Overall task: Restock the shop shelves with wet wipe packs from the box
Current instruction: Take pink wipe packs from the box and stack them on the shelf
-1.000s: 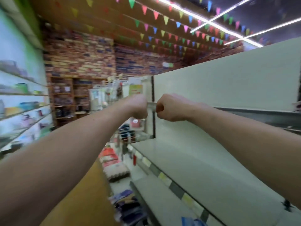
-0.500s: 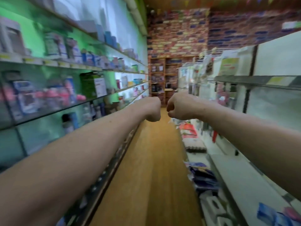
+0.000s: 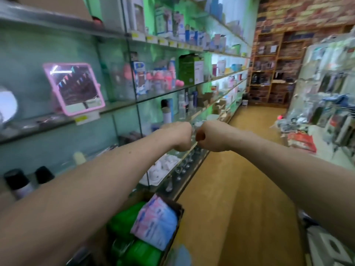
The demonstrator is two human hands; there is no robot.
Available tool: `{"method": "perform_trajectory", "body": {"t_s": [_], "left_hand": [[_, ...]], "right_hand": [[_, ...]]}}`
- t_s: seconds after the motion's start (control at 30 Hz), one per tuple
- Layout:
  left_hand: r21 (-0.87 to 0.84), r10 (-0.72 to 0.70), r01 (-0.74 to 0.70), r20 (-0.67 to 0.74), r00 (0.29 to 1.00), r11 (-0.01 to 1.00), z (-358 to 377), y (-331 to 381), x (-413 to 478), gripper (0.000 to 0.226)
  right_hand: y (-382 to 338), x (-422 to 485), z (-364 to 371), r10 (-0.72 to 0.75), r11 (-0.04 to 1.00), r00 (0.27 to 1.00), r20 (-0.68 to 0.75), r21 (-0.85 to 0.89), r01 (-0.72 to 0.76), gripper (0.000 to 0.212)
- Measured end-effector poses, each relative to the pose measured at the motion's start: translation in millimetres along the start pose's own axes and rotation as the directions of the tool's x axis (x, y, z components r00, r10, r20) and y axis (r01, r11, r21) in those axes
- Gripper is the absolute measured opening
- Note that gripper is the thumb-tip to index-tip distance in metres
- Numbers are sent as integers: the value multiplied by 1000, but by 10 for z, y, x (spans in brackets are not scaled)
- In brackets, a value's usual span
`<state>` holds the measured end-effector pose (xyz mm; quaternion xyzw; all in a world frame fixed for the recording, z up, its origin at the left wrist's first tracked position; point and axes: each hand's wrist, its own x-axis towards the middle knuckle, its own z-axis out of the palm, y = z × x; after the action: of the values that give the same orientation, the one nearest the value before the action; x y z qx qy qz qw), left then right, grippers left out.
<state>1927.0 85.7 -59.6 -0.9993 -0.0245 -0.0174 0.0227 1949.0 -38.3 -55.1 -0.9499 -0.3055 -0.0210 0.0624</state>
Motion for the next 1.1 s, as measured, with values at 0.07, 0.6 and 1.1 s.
{"method": "perform_trajectory", "body": {"t_s": [0.07,0.6,1.1], "left_hand": [[6,-22,22,40,999,1000,131,-315,-113,36],[-185,-41,123,394,918,975,1868,-1737,-482,18],[-52,65,-50,336,939,997,2844,-1639,-265,36]], "right_hand": [[-291,134,176,-29,1000,999,32,13,28,25],[-1436,531,2019,19,998,936,352,50,-39,16],[-931,551,3227,83,985,863,498,93,-148,43]]}}
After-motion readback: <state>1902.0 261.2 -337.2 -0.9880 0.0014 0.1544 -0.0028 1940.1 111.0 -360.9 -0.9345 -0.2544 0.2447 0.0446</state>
